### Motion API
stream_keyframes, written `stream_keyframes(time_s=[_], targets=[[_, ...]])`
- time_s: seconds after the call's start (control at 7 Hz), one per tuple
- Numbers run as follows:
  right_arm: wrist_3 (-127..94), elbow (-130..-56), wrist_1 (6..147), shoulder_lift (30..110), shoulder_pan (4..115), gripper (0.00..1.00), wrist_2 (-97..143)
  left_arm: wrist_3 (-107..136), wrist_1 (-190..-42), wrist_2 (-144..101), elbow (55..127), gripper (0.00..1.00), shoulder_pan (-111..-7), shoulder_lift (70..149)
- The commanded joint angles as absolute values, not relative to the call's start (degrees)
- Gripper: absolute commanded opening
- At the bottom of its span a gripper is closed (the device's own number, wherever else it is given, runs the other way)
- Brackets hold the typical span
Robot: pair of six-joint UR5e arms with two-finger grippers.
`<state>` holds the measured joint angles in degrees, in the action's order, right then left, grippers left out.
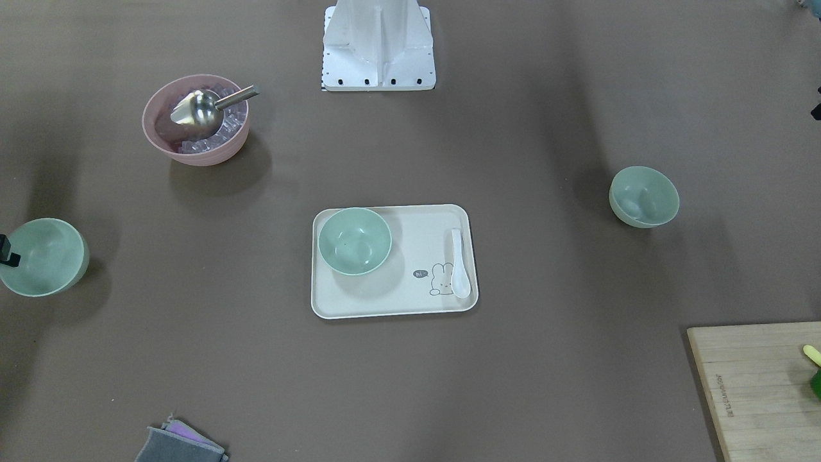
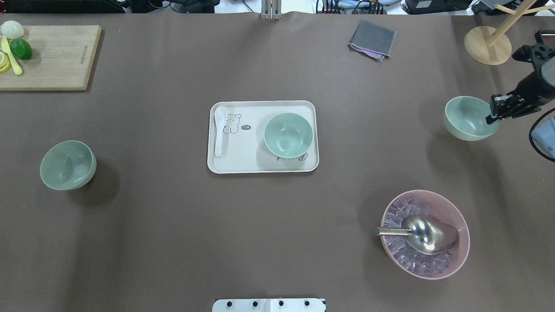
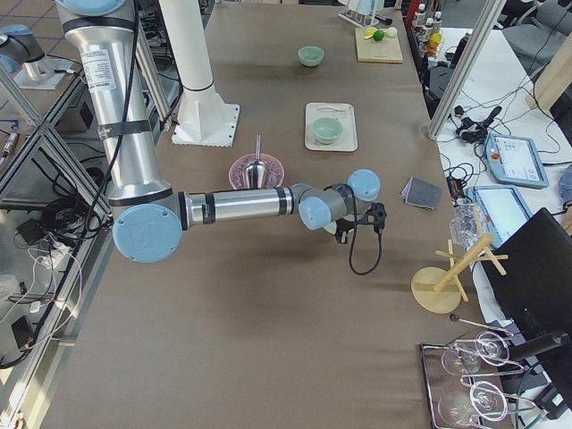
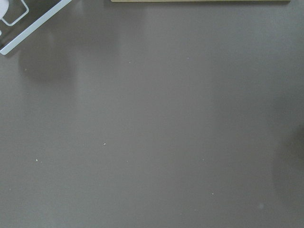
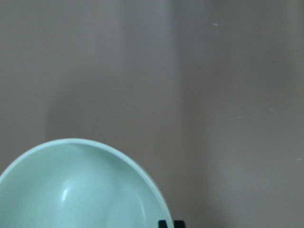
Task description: Stack green bowls together
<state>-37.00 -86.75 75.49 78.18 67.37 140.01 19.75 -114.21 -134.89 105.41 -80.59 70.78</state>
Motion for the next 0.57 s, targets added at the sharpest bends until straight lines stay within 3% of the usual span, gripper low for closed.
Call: stream_keyframes(time_s=[0.0, 0.29, 0.43], targets=[[-56.05, -96.46, 80.77, 73.23, 62.08, 0.00, 142.90, 33.69, -117.59, -131.69, 105.12, 0.98, -67.91, 75.47], [-73.14, -98.79, 80.51, 66.91, 54.53, 0.00, 140.55, 46.87, -118.12, -125.27, 100.59, 0.98, -56.83, 83.01], [-78.43, -99.83, 80.51, 64.80, 51.71, 0.00, 138.45, 49.63, -119.08, -125.16, 97.85, 0.82, -53.91, 85.58]])
